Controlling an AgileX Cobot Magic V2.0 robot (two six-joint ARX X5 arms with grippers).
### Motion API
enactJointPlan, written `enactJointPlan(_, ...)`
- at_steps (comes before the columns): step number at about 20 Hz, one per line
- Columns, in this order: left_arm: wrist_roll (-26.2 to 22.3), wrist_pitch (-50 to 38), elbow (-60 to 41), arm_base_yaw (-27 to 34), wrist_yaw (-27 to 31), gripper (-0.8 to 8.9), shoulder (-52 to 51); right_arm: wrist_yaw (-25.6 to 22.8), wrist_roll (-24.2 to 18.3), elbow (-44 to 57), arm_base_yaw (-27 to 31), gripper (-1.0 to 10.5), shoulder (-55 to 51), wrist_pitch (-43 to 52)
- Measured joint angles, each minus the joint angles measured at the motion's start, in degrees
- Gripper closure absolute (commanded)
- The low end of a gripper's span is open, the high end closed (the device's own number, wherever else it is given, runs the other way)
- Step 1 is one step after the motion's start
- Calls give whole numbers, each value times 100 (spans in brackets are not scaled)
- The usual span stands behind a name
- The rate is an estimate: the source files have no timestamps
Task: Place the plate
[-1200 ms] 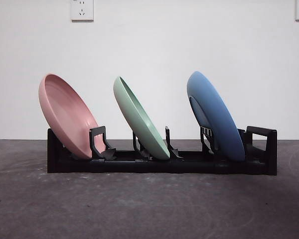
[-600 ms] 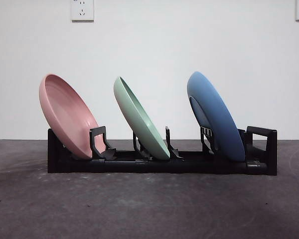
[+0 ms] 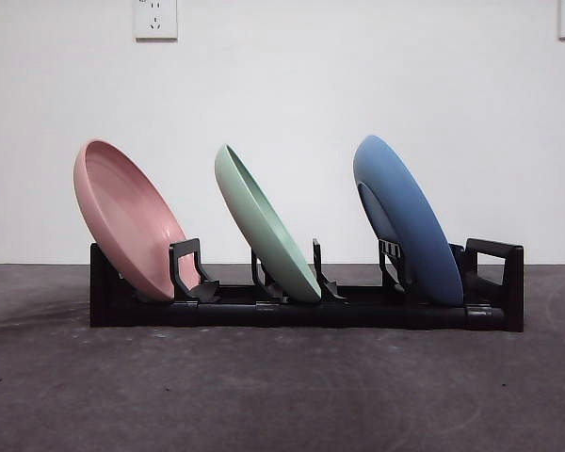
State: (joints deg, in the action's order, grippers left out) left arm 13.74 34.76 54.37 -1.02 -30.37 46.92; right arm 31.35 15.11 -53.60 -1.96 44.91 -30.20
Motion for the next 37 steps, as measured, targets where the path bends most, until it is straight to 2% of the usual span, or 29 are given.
enactJointPlan(2, -319, 343, 262, -85, 98, 795, 275, -2, -256, -361, -90, 933, 310, -304)
enactJointPlan(5, -761, 699, 660, -271, 533, 795, 573, -157, -605, -763, -258, 933, 748, -697)
enactJointPlan(10, -1427, 1082, 1156, -662, 1572, 795, 1047, -903, -1255, -1305, -763, 933, 1436, -1327)
enactJointPlan(12, -1580, 1073, 1169, -850, 1711, 785, 1161, -1095, -1537, -1390, -1019, 914, 1659, -1412)
enactJointPlan(13, -1611, 1071, 1169, -922, 1714, 749, 1180, -1158, -1648, -1390, -1128, 827, 1753, -1421)
enactJointPlan(15, -1617, 1069, 1169, -979, 1714, 582, 1180, -1320, -1770, -1390, -1290, 612, 1867, -1427)
enactJointPlan(16, -1617, 1069, 1169, -979, 1716, 535, 1180, -1388, -1775, -1390, -1362, 597, 1873, -1445)
enactJointPlan(18, -1622, 1078, 1169, -986, 1718, 532, 1180, -1561, -1731, -1401, -1471, 598, 1867, -1543)
enactJointPlan(22, -1604, 1091, 1169, -1012, 1716, 532, 1180, -1655, -1115, -1613, -1572, 619, 1926, -1965)
enactJointPlan(26, -1563, 1091, 1172, -1012, 1716, 532, 1180, -1633, -704, -2586, -1576, 619, 2594, -2664)
enactJointPlan(29, -1563, 1091, 1172, -1012, 1716, 532, 1180, -1331, -540, -3383, -1580, 619, 3344, -3003)
enactJointPlan(32, -1519, 1088, 1172, -1012, 1716, 532, 1180, -1180, -474, -3849, -1668, 620, 4061, -2988)
enactJointPlan(37, -1499, 1084, 1172, -1012, 1716, 532, 1180, -1191, -455, -3958, -1919, 621, 4859, -2284)
